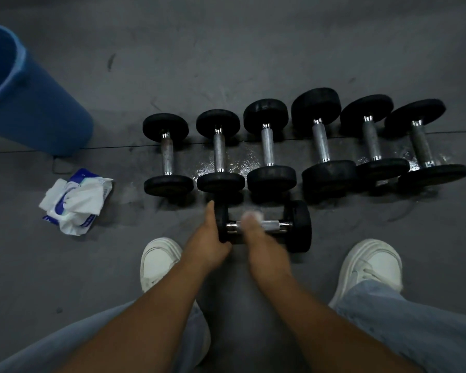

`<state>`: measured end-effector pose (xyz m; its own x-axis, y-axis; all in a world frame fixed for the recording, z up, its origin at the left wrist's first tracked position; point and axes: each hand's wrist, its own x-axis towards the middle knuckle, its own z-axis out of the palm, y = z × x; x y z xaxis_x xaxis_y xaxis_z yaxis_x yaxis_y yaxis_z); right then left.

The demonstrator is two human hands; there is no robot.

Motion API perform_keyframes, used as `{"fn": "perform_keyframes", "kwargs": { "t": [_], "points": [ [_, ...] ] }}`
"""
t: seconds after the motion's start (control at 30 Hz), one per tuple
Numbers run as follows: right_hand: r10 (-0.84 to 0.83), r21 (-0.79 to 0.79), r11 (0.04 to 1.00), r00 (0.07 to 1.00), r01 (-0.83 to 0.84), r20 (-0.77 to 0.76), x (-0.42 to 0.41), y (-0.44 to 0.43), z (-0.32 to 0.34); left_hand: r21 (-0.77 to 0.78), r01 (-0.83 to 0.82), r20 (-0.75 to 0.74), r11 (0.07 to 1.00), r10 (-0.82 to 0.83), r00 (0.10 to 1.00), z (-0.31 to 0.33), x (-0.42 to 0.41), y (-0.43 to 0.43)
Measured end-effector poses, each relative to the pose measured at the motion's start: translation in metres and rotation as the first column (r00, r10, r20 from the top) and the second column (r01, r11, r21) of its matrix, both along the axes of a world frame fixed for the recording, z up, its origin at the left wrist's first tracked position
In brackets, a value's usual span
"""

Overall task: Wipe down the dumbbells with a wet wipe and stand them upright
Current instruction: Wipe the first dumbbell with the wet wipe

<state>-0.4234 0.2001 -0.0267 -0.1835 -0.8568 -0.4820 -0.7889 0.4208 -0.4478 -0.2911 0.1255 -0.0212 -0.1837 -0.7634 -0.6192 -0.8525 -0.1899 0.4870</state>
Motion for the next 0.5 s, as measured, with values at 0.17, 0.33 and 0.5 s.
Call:
{"fn": "perform_keyframes", "kwargs": {
  "t": [0.17,0.33,0.5],
  "points": [
    [0.043,0.046,0.998,0.998,-0.045,0.05,0.009,0.008,-0.002,-0.048,0.062,0.166,0.997,-0.053,0.985,0.008,-0.002,-0.014],
    [-0.072,0.056,0.996,0.996,0.075,-0.046,0.002,0.004,-0.013,-0.067,-0.11,0.088,0.992,0.116,0.989,0.008,-0.001,0.007],
    [-0.034,0.001,0.999,0.999,0.034,0.013,-0.003,0.002,-0.008,-0.018,-0.077,-0.013,0.997,0.077,0.997,-0.002,-0.003,0.006]
  ]
}}
